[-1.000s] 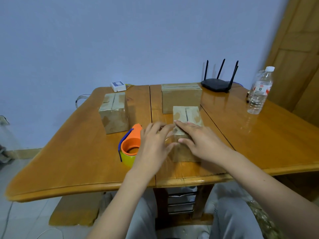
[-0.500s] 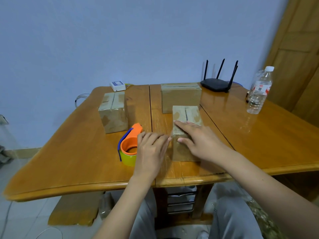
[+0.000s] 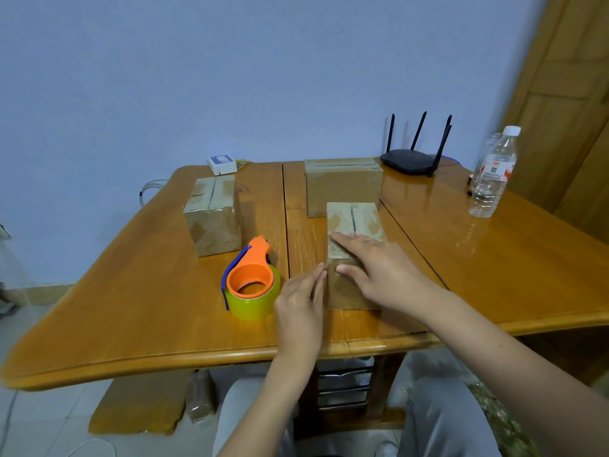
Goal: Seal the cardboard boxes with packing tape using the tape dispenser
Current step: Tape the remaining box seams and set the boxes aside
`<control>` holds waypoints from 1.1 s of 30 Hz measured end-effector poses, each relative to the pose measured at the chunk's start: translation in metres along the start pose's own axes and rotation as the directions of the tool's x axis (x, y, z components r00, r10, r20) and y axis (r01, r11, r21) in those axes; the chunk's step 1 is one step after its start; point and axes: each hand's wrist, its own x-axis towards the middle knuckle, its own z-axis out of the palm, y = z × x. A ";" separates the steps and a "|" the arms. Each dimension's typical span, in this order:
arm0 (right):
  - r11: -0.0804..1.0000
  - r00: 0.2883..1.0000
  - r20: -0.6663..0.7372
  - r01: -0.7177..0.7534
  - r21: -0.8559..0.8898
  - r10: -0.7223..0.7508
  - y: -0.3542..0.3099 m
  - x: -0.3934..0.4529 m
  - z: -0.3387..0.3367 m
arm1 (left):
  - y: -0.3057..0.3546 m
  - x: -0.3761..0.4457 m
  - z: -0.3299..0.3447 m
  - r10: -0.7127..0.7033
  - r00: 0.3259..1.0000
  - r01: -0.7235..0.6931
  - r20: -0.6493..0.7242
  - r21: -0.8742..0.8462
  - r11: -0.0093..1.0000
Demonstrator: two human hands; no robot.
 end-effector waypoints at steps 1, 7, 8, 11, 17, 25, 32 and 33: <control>1.000 1.000 0.000 0.000 0.002 0.000 0.000 0.000 0.000 | 0.003 -0.001 0.002 -0.034 0.999 0.034 -0.010 -0.025 0.999; 1.000 1.000 -0.005 0.001 0.020 -0.001 0.000 0.000 0.000 | 0.010 -0.004 0.003 -0.180 0.983 0.173 -0.042 -0.135 0.976; 1.000 1.000 -0.006 0.002 0.020 -0.002 0.000 0.000 0.000 | 0.011 -0.005 0.003 -0.185 0.982 0.178 -0.037 -0.140 0.974; 1.000 1.000 -0.008 0.000 0.019 0.000 0.000 0.000 0.001 | 0.010 -0.009 0.004 -0.168 0.985 0.163 -0.024 -0.152 0.975; 1.000 1.000 -0.006 -0.001 0.029 0.001 0.001 -0.001 0.001 | 0.016 -0.017 0.001 -0.226 0.973 0.232 0.054 -0.220 0.947; 1.000 1.000 0.001 -0.001 0.025 0.001 0.002 0.000 0.002 | 0.003 0.013 -0.018 -0.343 0.900 0.431 0.269 -0.427 0.795; 0.999 1.000 -0.003 0.003 0.034 -0.002 0.004 0.001 0.004 | 0.001 0.024 -0.016 -0.341 0.897 0.440 0.280 -0.507 0.741; 0.999 1.000 -0.004 0.007 0.037 -0.007 0.004 0.001 0.004 | 0.002 0.022 -0.015 -0.338 0.904 0.426 0.261 -0.508 0.749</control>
